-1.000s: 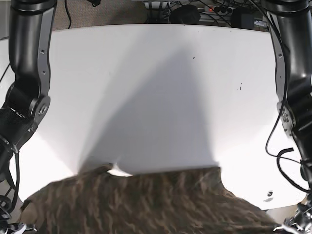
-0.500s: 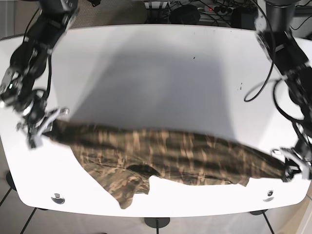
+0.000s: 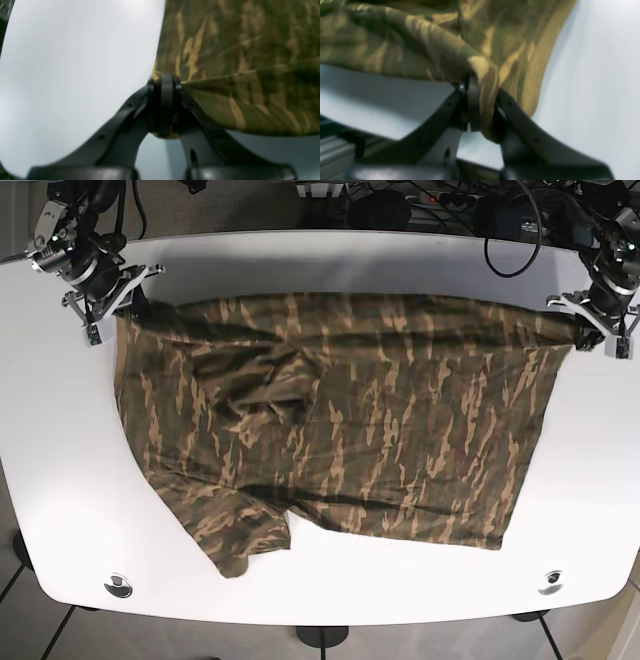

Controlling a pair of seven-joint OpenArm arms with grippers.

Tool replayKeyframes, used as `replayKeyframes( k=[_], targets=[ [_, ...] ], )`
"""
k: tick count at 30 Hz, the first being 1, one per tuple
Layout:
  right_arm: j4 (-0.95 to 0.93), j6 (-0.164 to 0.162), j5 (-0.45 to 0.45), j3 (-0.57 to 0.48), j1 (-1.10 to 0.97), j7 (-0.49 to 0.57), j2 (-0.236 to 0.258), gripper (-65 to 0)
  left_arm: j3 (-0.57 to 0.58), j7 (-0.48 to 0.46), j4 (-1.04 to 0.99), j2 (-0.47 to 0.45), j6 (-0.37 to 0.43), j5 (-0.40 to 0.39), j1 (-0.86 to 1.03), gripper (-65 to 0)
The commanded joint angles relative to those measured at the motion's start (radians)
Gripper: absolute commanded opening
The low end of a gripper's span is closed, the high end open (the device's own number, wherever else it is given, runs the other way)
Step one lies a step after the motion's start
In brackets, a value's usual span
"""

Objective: Fold the T-shirt properly

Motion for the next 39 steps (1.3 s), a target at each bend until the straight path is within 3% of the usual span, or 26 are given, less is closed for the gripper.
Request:
replayKeyframes(
  k=[1,6,11,14,18,22,27,35,39],
  targets=[
    [0.015,0.003,0.011,0.016,-0.009,0.026,0.012,-63.1,-0.012,-0.028,0.021,-0.016,-0.001,-0.016,0.001,-64.6],
    [0.003,-0.005,-0.003,0.014,0.09,0.026,0.02,-63.1,0.069,-0.027,0.013,-0.017,-0.001,0.009,-0.173,-64.6],
    [-0.026,0.001,-0.117,0.01,0.273,0.021,0.023,-63.1,0.238,-0.028,-0.053,-0.019,-0.001,0.168,-0.42,-64.6],
    [-0.028,-0.002,-0.196,-0.046,0.409,0.02,0.032,-63.1,0.32,-0.031,-0.18,-0.02,-0.001,0.268,-0.634,-64.6],
    [-0.028,-0.005,-0.261,-0.102,0.577,0.02,0.057,-63.1,0.401,-0.033,-0.339,-0.02,-0.001,0.345,-0.884,-64.6],
    [-0.029,-0.005,-0.33,-0.187,0.765,0.018,0.058,-63.1,0.424,-0.034,-0.484,-0.022,-0.001,0.36,-1.114,-64.6],
    [-0.054,-0.002,-0.42,-0.294,0.991,0.018,0.058,-63.1,0.464,-0.034,-0.515,-0.023,-0.001,0.36,-1.287,-64.6],
    [-0.149,-0.006,-0.436,-0.415,1.428,0.017,0.066,-63.1,0.539,-0.033,-0.513,-0.12,-0.001,0.355,-1.559,-64.6],
    [-0.143,-0.003,-0.43,-0.412,1.513,-0.078,0.077,-63.1,0.536,-0.027,-0.506,-0.181,-0.001,0.352,-1.58,-64.6]
  ],
)
